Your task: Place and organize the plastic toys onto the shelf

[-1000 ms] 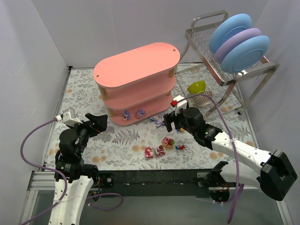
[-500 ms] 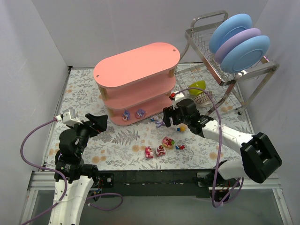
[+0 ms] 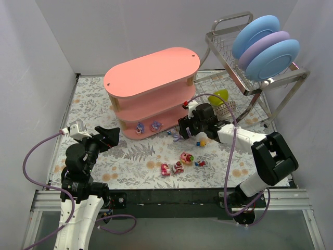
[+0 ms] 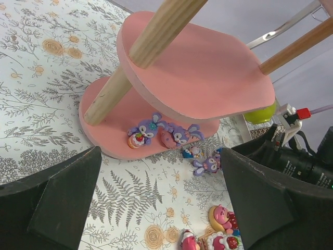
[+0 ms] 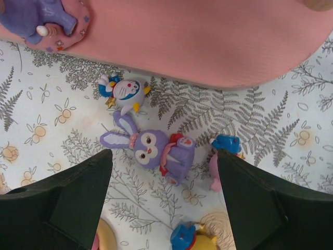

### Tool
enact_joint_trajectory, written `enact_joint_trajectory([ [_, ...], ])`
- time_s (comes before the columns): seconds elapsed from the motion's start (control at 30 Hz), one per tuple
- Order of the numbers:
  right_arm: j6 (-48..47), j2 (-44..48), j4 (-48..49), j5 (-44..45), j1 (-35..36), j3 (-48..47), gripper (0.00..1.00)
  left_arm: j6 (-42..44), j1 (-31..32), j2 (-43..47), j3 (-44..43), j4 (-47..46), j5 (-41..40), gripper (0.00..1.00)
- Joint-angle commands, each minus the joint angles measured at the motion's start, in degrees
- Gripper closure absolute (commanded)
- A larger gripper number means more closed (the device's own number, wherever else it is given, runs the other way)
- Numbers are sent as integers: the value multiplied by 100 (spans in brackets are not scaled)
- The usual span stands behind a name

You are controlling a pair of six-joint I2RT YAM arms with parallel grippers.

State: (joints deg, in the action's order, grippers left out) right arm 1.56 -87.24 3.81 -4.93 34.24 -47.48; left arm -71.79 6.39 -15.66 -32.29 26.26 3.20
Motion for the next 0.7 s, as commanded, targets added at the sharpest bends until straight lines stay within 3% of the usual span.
enact_joint_trajectory([
  [0.0,-516,-302,85,-762,-189,-419,12,77,11,-42,30,-95,93,2],
  [0.33,-903,-812,-100,-1590,-383,-595,11,77,20,-7,39,-95,102,2],
  [0.67,-772,-364,-241,-2021,-374,-33,17,86,11,54,48,-112,128,2],
])
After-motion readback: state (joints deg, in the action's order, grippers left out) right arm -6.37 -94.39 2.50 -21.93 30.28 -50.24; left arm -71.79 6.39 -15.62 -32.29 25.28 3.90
